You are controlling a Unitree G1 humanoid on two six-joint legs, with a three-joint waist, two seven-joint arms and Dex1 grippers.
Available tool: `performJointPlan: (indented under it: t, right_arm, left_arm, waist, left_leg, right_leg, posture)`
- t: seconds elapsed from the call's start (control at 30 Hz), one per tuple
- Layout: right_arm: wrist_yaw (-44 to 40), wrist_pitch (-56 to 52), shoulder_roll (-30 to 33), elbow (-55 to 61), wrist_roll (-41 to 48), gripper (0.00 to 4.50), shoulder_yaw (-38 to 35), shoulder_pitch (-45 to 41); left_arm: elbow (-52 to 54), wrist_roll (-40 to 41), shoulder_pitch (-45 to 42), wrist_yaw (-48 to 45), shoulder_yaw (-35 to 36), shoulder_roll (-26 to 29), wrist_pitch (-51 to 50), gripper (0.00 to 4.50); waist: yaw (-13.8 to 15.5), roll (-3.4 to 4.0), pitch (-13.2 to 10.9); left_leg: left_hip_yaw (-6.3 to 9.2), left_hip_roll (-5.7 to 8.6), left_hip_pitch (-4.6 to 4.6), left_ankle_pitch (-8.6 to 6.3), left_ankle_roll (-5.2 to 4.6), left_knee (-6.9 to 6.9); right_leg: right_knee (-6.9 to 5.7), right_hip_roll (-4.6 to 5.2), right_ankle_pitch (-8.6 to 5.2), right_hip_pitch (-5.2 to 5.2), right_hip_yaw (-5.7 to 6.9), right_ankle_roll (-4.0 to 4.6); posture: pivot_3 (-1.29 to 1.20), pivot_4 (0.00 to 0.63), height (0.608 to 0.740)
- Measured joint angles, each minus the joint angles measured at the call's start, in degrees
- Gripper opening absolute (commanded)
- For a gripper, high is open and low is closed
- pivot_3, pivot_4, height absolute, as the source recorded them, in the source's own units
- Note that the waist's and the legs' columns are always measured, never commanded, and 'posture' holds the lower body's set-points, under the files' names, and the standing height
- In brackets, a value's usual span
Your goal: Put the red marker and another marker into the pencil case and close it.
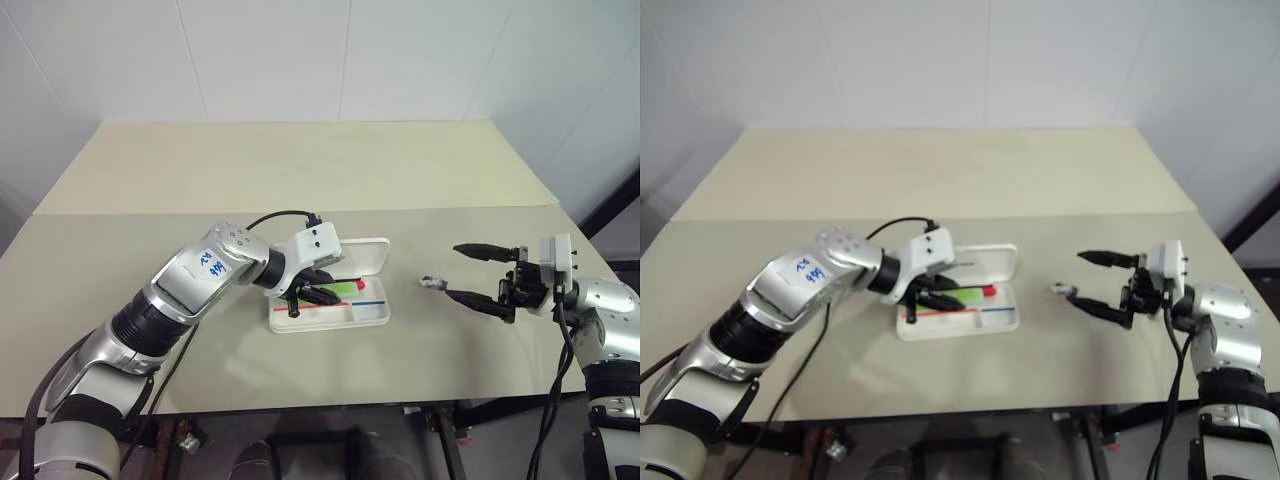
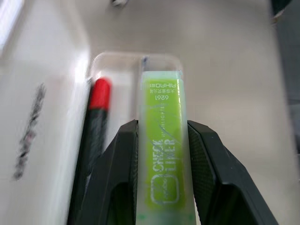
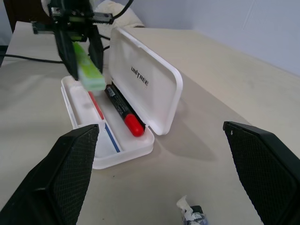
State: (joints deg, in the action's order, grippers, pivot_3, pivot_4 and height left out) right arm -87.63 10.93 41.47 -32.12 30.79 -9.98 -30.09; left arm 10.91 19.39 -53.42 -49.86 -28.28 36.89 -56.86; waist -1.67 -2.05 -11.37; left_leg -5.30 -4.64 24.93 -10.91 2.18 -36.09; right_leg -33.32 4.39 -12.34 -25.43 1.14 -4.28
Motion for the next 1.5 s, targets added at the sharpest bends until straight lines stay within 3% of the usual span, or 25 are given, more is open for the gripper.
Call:
performJointPlan:
  t: [0.2, 0.4, 0.73, 1.03, 1.37, 1.5]
  right_arm:
    - [-0.3, 3.2, 3.2, -0.6, 1.1, 4.5, 5.5, -0.1]
    - [-0.4, 4.3, 3.3, -1.8, 1.2, 4.5, 5.9, -0.1]
    - [-0.4, 4.9, 3.2, -1.9, 0.8, 4.5, 5.9, -0.1]
    - [-0.4, 5.0, 2.9, -1.9, 0.5, 4.5, 5.8, 0.0]
    - [-0.4, 5.0, 2.6, -1.8, -0.5, 4.5, 5.3, 0.3]
    - [-0.4, 5.0, 2.6, -1.7, -0.7, 4.5, 5.1, 0.8]
  left_arm:
    - [0.1, -0.4, 0.1, 0.8, 0.2, -2.6, -2.7, 1.08]
    - [3.2, 0.6, 0.5, 3.1, 1.3, -4.6, -8.8, 1.08]
    - [6.8, -0.5, 2.6, 4.0, 0.8, 0.0, -10.4, 1.08]
    - [8.6, -0.5, 4.5, 3.8, 0.7, 0.3, -10.0, 1.08]
    - [7.6, -1.9, 4.9, 3.9, -0.1, 0.3, -8.2, 4.39]
    - [6.6, -2.2, 5.1, 3.9, -0.4, 0.3, -7.9, 4.49]
  waist:
    - [0.1, -0.01, 0.0]
    - [0.0, -0.01, 0.0]
    - [0.0, -0.04, 0.0]
    - [0.0, -0.04, 0.0]
    - [0.0, -0.04, 0.0]
    - [0.0, -0.04, 0.0]
  left_leg:
    - [0.0, 0.0, 0.01, 0.1, -0.24, 0.02]
    - [0.0, 0.0, 0.0, 0.12, -0.27, -0.02]
    - [0.03, 0.18, -0.29, 0.06, -0.23, 0.0]
    - [0.03, 0.19, -0.31, 0.06, -0.28, 0.02]
    - [0.03, 0.23, -0.35, 0.06, -0.28, 0.03]
    - [0.03, 0.24, -0.35, 0.06, -0.29, 0.02]
  right_leg:
    - [0.0, 0.0, -0.02, 0.0, 0.0, -0.02]
    - [-0.04, 0.0, -0.02, 0.0, -0.03, -0.03]
    - [-0.1, -0.03, -0.01, 0.06, -0.36, -0.04]
    - [-0.11, -0.04, -0.01, 0.06, -0.39, -0.04]
    - [-0.11, -0.04, -0.01, 0.06, -0.44, -0.04]
    - [-0.12, -0.04, -0.01, 0.07, -0.46, -0.04]
  posture:
    - [0.0, 0.15, 0.74]
    - [0.0, 0.15, 0.74]
    - [0.0, 0.15, 0.74]
    - [0.0, 0.15, 0.74]
    - [0.0, 0.15, 0.74]
    - [0.0, 0.15, 0.74]
